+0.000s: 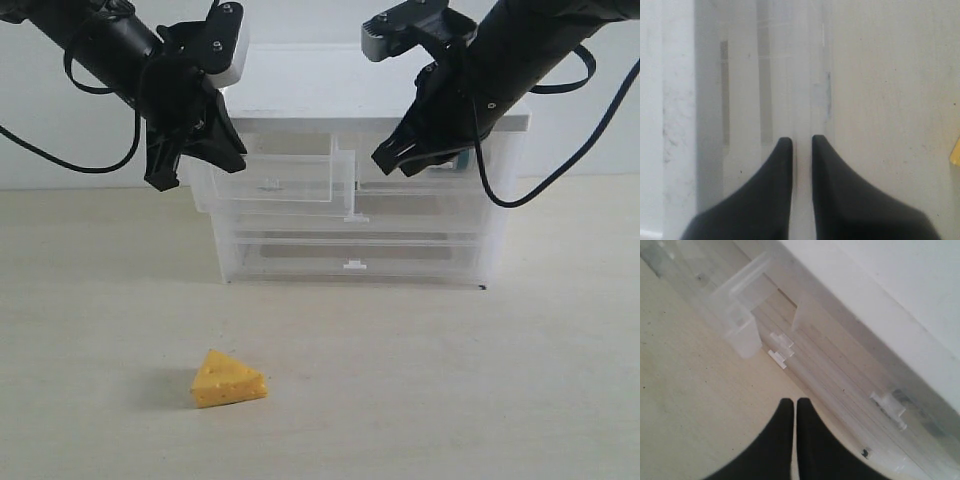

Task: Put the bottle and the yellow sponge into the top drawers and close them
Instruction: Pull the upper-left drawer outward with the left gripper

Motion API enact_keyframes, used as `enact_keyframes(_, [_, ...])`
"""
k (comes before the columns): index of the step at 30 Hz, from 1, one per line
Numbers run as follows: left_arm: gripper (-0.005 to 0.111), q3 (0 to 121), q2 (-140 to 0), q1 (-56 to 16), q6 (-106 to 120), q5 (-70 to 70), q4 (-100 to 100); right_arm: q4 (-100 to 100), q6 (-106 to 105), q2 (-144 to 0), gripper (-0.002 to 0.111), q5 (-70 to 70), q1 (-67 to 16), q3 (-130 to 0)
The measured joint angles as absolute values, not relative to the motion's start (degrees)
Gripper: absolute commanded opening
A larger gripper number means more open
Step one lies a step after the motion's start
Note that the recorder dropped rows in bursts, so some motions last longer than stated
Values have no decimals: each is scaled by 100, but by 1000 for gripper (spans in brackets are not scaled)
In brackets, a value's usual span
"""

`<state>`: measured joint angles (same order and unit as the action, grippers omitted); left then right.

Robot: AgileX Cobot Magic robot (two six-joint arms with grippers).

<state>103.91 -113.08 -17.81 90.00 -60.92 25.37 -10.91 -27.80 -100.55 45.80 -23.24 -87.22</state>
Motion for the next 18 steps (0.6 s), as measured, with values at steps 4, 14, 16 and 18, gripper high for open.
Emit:
enact_keyframes(4, [4,10391,-11308,-1781,8989,-6137,2537,-1091,-2780,-10055,0,4569,-2324,-8722])
enact_keyframes(14, [4,10391,-11094,-1781,8737,-6678,2451,-1091,-2780,-10055,0,4560,-2324,-8722])
enact_keyframes(16, [4,10379,-11057,-1781,8685,-6770,2427,-1091,-2780,-10055,0,4560,-2324,-8722])
enact_keyframes(18, [4,10380,-11022,-1781,8613,-6883,2426,-1091,-2780,-10055,0,4560,-2324,-8722])
